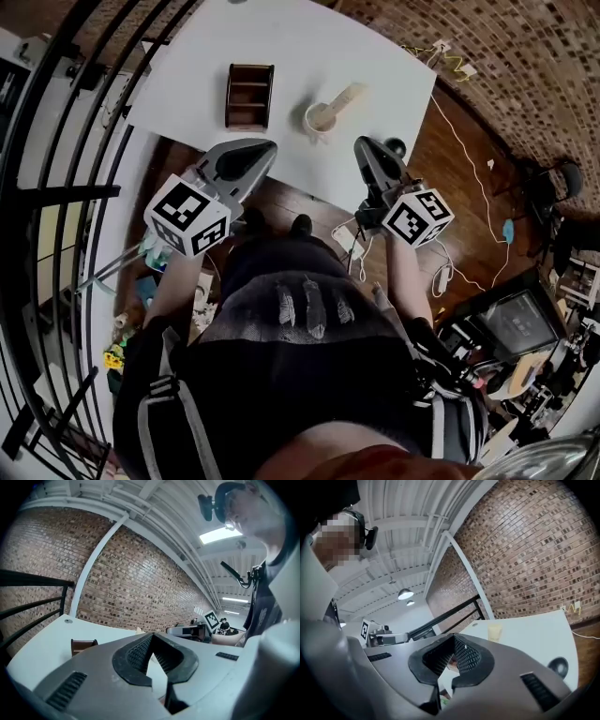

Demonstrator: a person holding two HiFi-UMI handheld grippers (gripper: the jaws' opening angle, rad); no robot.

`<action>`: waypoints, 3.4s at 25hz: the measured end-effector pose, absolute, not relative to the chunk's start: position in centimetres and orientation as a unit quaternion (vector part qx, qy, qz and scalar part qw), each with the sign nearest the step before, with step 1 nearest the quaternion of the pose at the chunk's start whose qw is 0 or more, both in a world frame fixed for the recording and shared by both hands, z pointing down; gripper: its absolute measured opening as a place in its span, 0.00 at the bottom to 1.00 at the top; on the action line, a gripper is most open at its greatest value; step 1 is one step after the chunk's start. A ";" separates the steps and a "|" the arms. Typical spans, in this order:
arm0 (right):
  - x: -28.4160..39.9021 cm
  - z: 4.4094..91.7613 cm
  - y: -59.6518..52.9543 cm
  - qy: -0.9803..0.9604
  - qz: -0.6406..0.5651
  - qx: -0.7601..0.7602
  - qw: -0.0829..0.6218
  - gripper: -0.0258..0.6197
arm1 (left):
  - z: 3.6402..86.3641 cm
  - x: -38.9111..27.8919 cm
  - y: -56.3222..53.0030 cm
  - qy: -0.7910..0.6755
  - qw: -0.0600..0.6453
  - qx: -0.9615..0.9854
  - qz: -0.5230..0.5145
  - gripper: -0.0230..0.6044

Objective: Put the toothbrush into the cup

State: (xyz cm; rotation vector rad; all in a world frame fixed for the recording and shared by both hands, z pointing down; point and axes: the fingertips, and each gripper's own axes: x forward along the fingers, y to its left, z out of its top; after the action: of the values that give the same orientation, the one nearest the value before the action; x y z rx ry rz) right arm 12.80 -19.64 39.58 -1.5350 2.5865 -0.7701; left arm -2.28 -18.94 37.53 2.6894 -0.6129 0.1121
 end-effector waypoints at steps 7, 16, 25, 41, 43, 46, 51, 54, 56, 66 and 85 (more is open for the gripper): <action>14.8 39.0 -18.3 0.852 -0.248 -0.459 0.054 0.04 | 36.0 1.0 -18.1 -0.234 0.162 0.956 0.064 0.03; 20.5 40.3 -15.2 0.859 -0.285 -0.417 0.088 0.04 | 33.4 5.7 -16.7 -0.283 0.111 0.949 0.075 0.03; 18.2 42.5 -14.3 0.885 -0.327 -0.319 0.086 0.04 | 33.7 4.5 -14.3 -0.349 0.113 0.924 0.109 0.03; 10.5 41.4 -13.2 0.898 -0.310 -0.302 0.073 0.04 | 35.1 -2.2 -12.7 -0.369 0.134 0.918 0.065 0.03; 9.0 40.4 -12.8 0.903 -0.301 -0.300 0.067 0.04 | 34.7 -3.7 -12.6 -0.374 0.136 0.916 0.047 0.03; 7.2 39.2 -12.3 0.907 -0.297 -0.295 0.054 0.04 | 34.1 -4.9 -12.4 -0.374 0.140 0.917 0.023 0.03; 3.5 37.6 -11.6 0.907 -0.303 -0.287 0.047 0.04 | 33.2 -6.8 -10.8 -0.348 0.126 0.929 0.025 0.03; 3.2 37.3 -11.2 0.908 -0.304 -0.282 0.055 0.04 | 34.0 -6.7 -10.7 -0.346 0.118 0.930 0.036 0.03; 2.8 37.2 -11.2 0.908 -0.308 -0.276 0.062 0.04 | 34.6 -7.4 -10.8 -0.353 0.120 0.927 0.037 0.03; -3.9 36.0 -9.7 0.909 -0.309 -0.274 0.059 0.04 | 34.7 -14.3 -9.4 -0.342 0.113 0.933 -0.001 0.03; 0.3 33.4 -5.4 0.867 -0.329 -0.363 0.086 0.04 | 34.5 -14.1 -9.4 -0.266 0.163 0.947 -0.072 0.03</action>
State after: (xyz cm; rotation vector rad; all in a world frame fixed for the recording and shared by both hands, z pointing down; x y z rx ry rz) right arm 0.28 -5.44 33.35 -1.0824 2.5847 -0.9808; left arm -14.12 -9.45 34.52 2.7021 -0.7583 -0.2041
